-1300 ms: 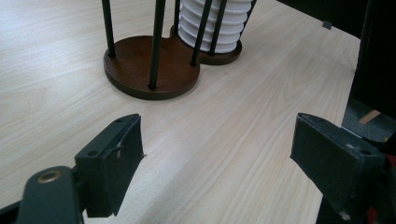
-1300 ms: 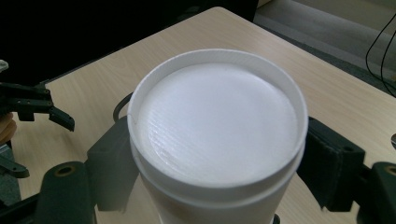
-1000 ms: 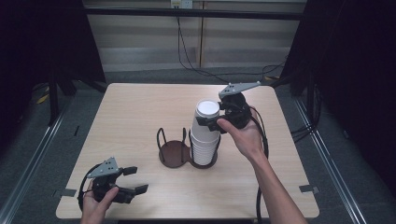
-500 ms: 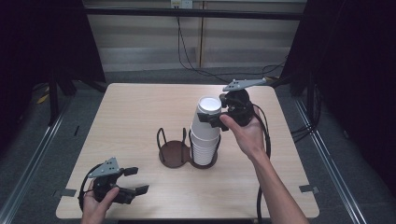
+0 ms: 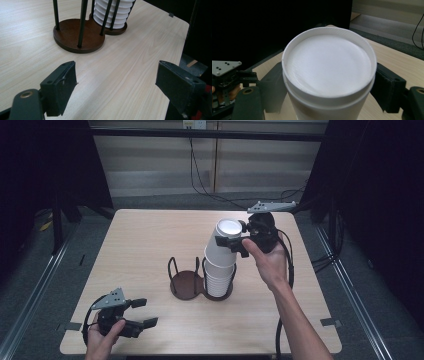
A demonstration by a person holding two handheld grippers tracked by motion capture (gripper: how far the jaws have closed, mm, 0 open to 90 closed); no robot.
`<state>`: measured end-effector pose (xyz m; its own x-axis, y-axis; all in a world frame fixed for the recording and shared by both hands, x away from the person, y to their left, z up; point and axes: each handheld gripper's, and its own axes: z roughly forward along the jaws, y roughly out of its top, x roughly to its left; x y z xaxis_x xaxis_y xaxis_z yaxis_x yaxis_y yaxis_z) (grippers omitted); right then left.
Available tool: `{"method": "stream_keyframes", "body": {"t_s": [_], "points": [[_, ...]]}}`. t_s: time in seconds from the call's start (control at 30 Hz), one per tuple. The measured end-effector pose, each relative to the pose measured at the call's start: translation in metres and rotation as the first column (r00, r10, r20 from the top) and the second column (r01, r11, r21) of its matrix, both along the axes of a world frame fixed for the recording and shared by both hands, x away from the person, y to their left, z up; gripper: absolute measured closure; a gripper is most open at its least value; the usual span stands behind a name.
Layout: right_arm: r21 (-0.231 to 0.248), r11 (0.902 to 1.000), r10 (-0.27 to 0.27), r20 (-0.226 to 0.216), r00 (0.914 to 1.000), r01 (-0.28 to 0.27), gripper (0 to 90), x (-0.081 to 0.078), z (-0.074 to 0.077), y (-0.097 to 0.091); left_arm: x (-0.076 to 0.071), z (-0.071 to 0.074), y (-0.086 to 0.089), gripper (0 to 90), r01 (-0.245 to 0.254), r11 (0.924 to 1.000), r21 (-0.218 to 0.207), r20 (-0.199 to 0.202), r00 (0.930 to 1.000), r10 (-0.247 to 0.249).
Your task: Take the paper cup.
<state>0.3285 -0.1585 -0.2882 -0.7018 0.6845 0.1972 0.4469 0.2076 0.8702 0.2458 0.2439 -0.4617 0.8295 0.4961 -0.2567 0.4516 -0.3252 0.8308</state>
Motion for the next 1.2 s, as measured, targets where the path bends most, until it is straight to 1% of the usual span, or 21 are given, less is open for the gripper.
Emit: {"method": "stream_keyframes", "body": {"t_s": [0.07,0.1,0.2,0.3,0.5,0.6,0.67,0.73,0.9,1.0,1.1,1.17,1.2], "points": [[0.008,1.0,-0.002,0.001,1.0,0.002,23.4,-0.001,0.001,-0.001,0.0,0.0,0.002,16.7,-0.005,0.9999,-0.011,-0.003,1.0,0.005],[0.012,0.9999,-0.003,0.001,1.0,0.003,23.4,-0.001,0.001,-0.002,0.0,0.001,0.003,16.7,-0.007,0.9999,-0.008,-0.001,1.0,0.007],[0.05,0.9987,-0.009,0.009,0.9999,0.008,23.5,-0.002,0.001,-0.005,0.0,0.001,0.003,16.7,-0.009,0.9999,-0.01,-0.002,1.0,0.009],[0.075,0.9971,-0.012,0.015,0.9998,0.011,23.5,-0.003,0.003,-0.008,0.0,0.001,0.003,16.6,-0.008,0.9999,-0.012,-0.001,1.0,0.008],[0.107,0.9942,-0.014,0.026,0.9996,0.011,23.6,-0.005,0.006,-0.012,0.0,0.001,0.003,16.7,-0.01,0.9999,-0.011,-0.001,1.0,0.01],[0.14,0.99,-0.021,0.024,0.9995,0.018,23.7,-0.006,0.007,-0.016,0.0,0.002,0.004,16.6,-0.012,0.9998,-0.016,0.002,0.9999,0.012],[0.173,0.9845,-0.031,0.016,0.9994,0.027,23.8,-0.006,0.007,-0.02,0.001,0.002,0.006,16.6,-0.018,0.9996,-0.02,0.001,0.9998,0.018],[0.206,0.9781,-0.03,0.017,0.9994,0.026,23.8,-0.007,0.007,-0.024,0.002,0.003,0.008,16.7,-0.029,0.9993,-0.024,0.0,0.9996,0.029],[0.209,0.9775,-0.033,0.035,0.9989,0.025,23.9,-0.01,0.009,-0.027,0.002,0.003,0.008,16.7,-0.036,0.9991,-0.024,0.004,0.9994,0.036],[0.223,0.9746,-0.036,0.05,0.9981,0.023,24.0,-0.012,0.011,-0.029,0.002,0.003,0.007,16.7,-0.032,0.9992,-0.024,0.004,0.9995,0.032],[0.22,0.9753,-0.033,0.049,0.9982,0.021,24.1,-0.013,0.013,-0.03,0.001,0.003,0.006,16.7,-0.024,0.9995,-0.022,0.006,0.9997,0.025],[0.246,0.9691,-0.031,0.053,0.9981,0.017,24.1,-0.014,0.015,-0.035,0.001,0.003,0.005,16.7,-0.025,0.9994,-0.023,0.004,0.9997,0.025],[0.252,0.9675,-0.033,0.053,0.9981,0.019,24.2,-0.015,0.016,-0.037,0.001,0.003,0.005,16.7,-0.025,0.9994,-0.023,0.005,0.9997,0.025]]}}
